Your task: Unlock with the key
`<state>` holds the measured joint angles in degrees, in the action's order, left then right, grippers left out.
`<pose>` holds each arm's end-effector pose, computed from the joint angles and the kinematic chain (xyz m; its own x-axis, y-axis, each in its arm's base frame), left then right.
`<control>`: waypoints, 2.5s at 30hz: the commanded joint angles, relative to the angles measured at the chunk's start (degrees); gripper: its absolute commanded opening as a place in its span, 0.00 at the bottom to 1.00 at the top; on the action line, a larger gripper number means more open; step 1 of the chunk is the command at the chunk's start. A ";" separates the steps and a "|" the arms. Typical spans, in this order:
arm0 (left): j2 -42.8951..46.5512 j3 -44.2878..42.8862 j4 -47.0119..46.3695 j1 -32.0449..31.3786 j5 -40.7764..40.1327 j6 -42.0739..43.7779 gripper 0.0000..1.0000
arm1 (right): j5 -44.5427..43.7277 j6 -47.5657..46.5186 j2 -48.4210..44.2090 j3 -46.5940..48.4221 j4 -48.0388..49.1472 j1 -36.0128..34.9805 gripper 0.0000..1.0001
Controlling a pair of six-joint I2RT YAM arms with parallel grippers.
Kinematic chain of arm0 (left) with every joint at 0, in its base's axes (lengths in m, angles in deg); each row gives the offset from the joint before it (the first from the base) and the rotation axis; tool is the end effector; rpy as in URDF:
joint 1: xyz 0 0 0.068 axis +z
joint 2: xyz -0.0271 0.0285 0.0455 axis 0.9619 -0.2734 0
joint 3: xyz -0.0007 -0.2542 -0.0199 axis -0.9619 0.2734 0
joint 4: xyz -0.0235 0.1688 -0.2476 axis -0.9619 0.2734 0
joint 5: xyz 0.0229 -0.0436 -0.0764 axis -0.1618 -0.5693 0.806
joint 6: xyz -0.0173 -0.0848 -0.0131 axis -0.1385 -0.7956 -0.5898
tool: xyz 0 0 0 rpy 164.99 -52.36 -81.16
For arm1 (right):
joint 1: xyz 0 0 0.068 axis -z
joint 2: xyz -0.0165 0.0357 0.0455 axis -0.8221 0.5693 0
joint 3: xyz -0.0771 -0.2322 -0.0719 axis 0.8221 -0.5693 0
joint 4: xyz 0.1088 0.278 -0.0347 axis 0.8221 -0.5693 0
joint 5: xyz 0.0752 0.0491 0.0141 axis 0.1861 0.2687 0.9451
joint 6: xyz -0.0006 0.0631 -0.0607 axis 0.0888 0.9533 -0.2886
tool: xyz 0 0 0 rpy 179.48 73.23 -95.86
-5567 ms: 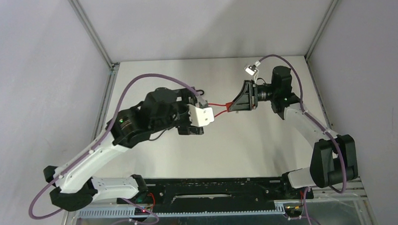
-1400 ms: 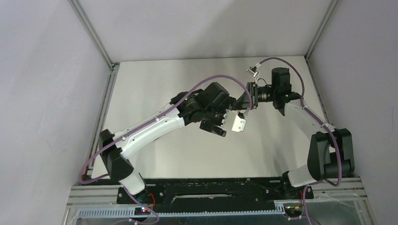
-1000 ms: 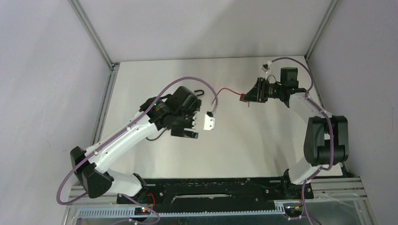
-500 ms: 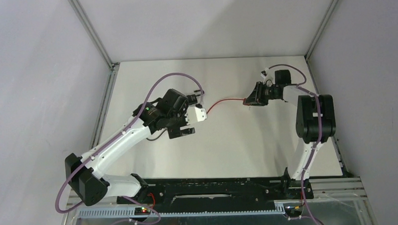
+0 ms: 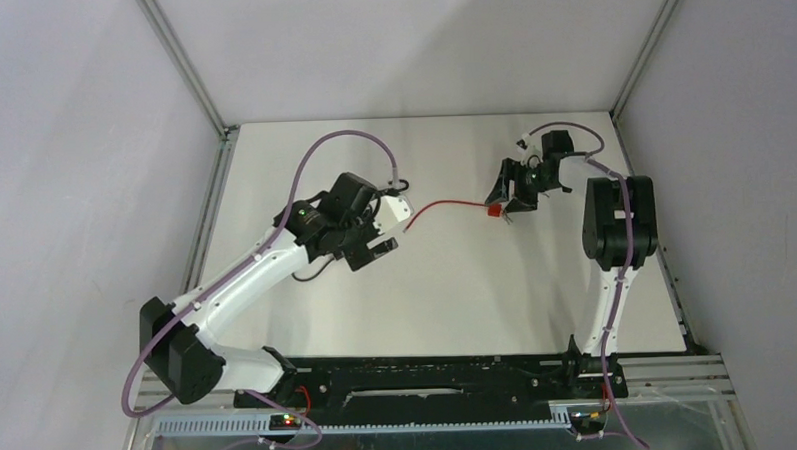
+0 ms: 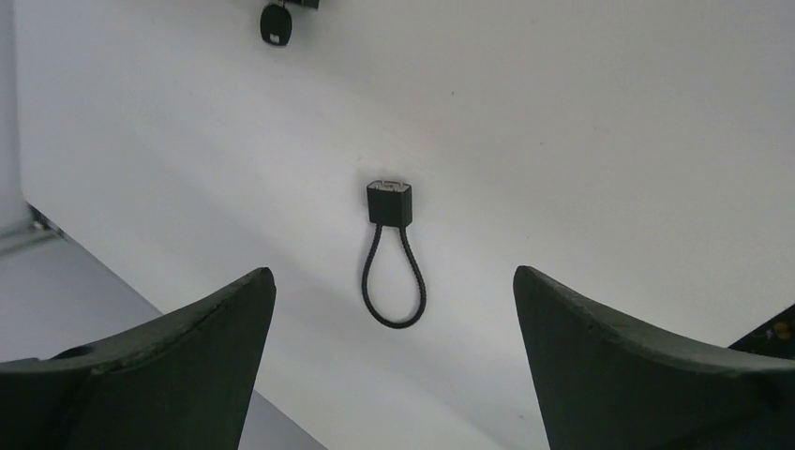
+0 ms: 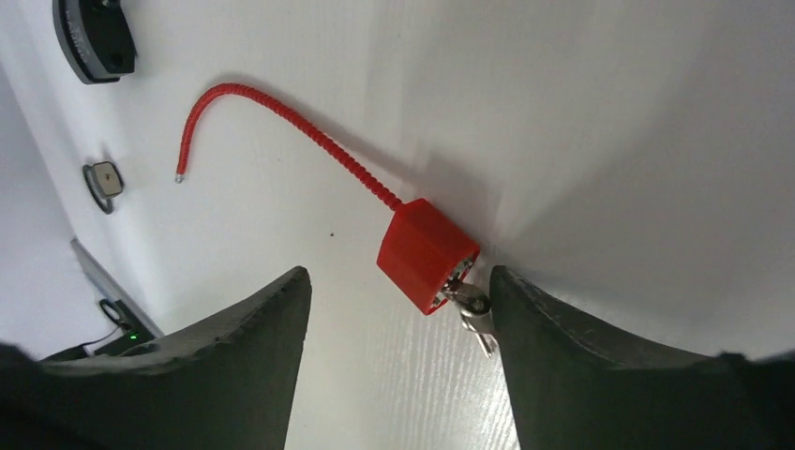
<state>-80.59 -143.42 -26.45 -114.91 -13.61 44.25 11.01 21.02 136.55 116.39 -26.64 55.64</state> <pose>0.2647 -0.2129 0.2548 -0.2526 0.8587 -0.4459 0.8063 0.4416 0.3936 0.4569 0.0461 0.0719 -0.9452 0.1665 -0.2809 -0.0583 0.7603 0.6469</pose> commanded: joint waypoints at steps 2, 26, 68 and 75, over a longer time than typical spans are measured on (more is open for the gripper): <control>-2.55 2.87 0.59 5.52 -1.15 -3.30 1.00 | -6.23 -5.74 -3.94 2.55 -3.71 -0.16 0.79; -6.06 -1.04 0.93 10.98 11.32 -7.39 1.00 | -28.50 -22.21 1.28 18.03 -11.89 4.56 0.66; -9.85 -6.39 1.78 10.89 15.48 -4.42 1.00 | -28.36 -20.46 8.72 25.95 -15.07 4.09 0.00; -7.46 -10.31 -2.16 10.35 28.37 -3.47 1.00 | -6.26 -21.75 -8.20 13.65 -11.30 5.45 0.00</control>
<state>-90.62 -149.47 -24.90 -103.98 4.46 39.35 -10.76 -0.07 142.37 135.10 -40.57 60.38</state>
